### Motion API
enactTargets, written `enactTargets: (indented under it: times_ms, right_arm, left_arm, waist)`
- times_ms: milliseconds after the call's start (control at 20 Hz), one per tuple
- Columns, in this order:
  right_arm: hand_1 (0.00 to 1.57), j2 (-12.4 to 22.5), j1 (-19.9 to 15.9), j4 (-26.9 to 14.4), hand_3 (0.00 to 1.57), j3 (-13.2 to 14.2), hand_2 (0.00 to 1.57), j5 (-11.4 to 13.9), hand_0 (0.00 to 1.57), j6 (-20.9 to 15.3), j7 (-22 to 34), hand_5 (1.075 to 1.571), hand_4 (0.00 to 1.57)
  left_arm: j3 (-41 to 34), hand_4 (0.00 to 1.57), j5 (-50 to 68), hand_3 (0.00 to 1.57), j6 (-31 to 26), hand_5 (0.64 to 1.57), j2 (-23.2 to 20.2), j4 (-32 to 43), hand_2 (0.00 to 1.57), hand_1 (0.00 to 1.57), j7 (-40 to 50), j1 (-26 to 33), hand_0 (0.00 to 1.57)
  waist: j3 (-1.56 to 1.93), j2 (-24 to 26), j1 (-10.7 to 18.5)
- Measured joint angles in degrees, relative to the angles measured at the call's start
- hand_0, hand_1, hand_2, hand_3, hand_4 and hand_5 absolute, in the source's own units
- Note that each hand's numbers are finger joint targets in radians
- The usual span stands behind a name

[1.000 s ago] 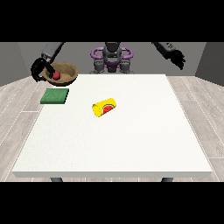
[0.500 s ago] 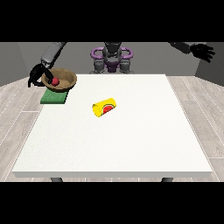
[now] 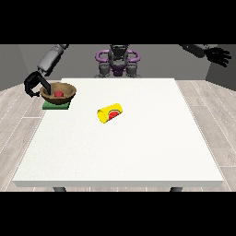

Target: Pick the cup and pour the ball into the bowl, then pick the bowl and place it on the pad

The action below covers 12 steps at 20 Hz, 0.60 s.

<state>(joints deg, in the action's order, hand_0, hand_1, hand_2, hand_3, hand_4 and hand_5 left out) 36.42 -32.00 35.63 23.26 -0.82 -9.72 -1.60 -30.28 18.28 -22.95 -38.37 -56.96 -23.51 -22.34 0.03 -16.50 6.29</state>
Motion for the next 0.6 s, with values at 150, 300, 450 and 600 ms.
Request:
enactTargets:
  times_ms: [150, 300, 450, 600]
  right_arm:
    - [0.00, -0.2, -1.1, -1.6, 0.12, 0.0, 0.18, -0.3, 0.00, 0.8, -0.2, 1.392, 0.00]
    - [0.00, 0.0, -2.2, -2.5, 0.00, -0.5, 0.00, -0.2, 0.00, 1.7, 0.8, 1.361, 0.00]
    - [0.00, 0.3, -2.2, -4.1, 0.00, -2.1, 0.00, 1.3, 0.00, 2.2, 3.6, 1.356, 0.00]
    - [0.00, 0.0, -4.2, -2.9, 0.00, -3.6, 0.00, 1.6, 0.00, 4.2, 6.8, 1.434, 0.48]
  left_arm:
    - [-0.2, 1.18, 0.3, 0.00, -0.1, 1.550, -0.8, 0.2, 0.00, 0.00, 0.4, -0.2, 0.00]
    - [1.2, 1.01, -0.4, 0.00, 0.3, 1.569, 0.6, -0.8, 0.00, 0.00, 0.9, 0.4, 0.00]
    - [6.0, 0.90, -1.8, 0.00, 2.8, 1.559, 5.7, -5.8, 0.00, 0.00, 5.5, 1.1, 0.00]
    - [8.8, 0.90, -3.1, 0.00, 4.9, 1.559, 8.7, -6.9, 0.00, 0.00, 8.8, 1.6, 0.00]
  waist:
    - [0.01, 0.2, 0.0]
    - [0.01, 1.8, 0.1]
    - [0.07, 7.7, 0.2]
    - [0.02, 13.1, -0.6]
